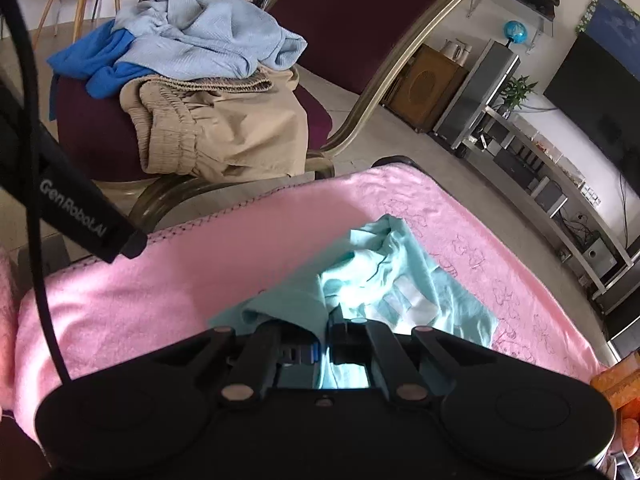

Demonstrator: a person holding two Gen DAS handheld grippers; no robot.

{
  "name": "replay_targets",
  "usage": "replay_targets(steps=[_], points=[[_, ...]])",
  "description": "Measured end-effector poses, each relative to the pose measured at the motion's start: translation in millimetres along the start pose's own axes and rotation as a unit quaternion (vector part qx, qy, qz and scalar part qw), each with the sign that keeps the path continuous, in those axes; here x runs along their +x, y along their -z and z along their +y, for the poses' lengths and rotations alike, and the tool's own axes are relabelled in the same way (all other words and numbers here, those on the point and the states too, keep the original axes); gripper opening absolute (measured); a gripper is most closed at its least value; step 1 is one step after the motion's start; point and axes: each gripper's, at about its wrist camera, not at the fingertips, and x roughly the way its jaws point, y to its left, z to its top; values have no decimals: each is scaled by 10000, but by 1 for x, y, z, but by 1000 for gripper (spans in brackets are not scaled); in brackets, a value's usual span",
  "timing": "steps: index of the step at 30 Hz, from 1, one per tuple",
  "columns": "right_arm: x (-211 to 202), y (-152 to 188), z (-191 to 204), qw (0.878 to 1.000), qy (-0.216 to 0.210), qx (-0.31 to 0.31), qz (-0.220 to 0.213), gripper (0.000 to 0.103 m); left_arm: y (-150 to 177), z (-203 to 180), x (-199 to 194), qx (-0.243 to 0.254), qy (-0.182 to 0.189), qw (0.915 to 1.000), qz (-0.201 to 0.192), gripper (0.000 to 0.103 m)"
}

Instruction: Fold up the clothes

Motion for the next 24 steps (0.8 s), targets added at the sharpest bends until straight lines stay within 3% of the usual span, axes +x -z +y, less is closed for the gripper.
replay_targets(steps=[2, 3, 4, 6, 9, 13, 17, 18, 21, 22, 24], points=[[2, -2, 0, 9997, -222, 78, 103, 13, 0, 1, -2, -28, -1, 10000, -22, 55], [1, -3, -1, 9986, -480, 113, 173, 26, 0, 1, -3, -40, 9, 10000, -26, 55], [-3, -5, -5, 9970, -722, 181, 203, 32, -1, 2, -4, -49, 40, 10000, -15, 55], [-14, -12, -18, 9939, -1005, 397, 200, 33, -3, 4, -6, -66, 102, 9999, 8, 55], [-33, -31, -56, 9915, -852, 968, 144, 38, -13, -2, -10, 120, 91, 9999, -48, 55], [-38, -63, -115, 9787, -567, 1960, 236, 39, -42, -19, -3, 226, 113, 9997, -66, 57], [7, -72, -144, 9535, -402, 2802, 1038, 34, -71, -35, 17, 237, 64, 9997, 28, 58], [24, -69, -147, 9448, -407, 2986, 1286, 29, -75, -36, 25, 240, 50, 9997, 27, 55], [64, -63, -145, 9295, -472, 3298, 1580, 29, -71, -30, 41, 171, 247, 9995, -29, 47], [74, -62, -144, 9283, -466, 3337, 1573, 30, -71, -27, 42, 79, 332, 9994, -25, 39], [91, -65, -143, 9337, -343, 3289, 1374, 34, -70, -23, 39, -2, 418, 9990, -128, 38]])
